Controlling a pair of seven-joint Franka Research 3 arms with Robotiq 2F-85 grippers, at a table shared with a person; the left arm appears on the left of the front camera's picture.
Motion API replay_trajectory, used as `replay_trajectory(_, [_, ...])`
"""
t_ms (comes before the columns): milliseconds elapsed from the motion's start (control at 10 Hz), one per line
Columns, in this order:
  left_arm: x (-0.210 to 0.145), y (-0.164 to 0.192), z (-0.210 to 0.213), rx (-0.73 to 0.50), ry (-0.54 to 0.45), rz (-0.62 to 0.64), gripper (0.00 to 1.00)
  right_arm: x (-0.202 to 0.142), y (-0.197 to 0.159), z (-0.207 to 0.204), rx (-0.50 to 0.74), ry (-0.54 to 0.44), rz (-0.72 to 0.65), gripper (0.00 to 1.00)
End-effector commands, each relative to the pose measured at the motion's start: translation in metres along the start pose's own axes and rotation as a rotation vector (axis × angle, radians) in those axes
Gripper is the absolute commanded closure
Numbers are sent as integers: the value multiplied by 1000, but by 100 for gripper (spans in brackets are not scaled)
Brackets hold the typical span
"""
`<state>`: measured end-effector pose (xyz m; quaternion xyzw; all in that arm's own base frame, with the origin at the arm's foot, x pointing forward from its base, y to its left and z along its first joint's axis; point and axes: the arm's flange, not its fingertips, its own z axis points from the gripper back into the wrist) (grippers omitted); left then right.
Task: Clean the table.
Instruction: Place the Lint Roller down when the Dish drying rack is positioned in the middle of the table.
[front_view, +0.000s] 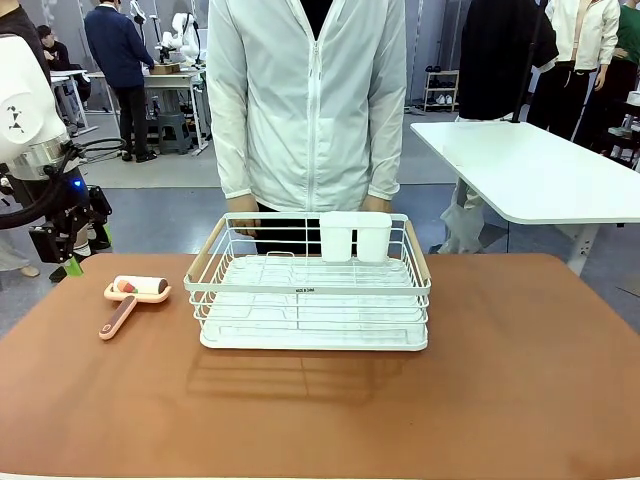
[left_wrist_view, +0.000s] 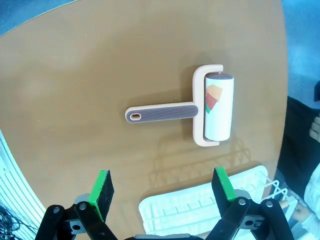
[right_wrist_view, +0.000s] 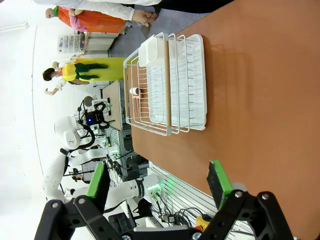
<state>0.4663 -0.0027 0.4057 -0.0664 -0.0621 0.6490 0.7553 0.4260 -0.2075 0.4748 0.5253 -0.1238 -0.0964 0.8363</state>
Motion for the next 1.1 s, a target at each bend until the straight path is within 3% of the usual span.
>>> replay_trajectory(0, [0, 2, -1, -5, -2, 0, 0, -1, 3, 0, 6, -1, 6, 0])
replay_trajectory(1000, [0, 2, -1, -5, -2, 0, 0, -1, 3, 0, 6, -1, 6, 0])
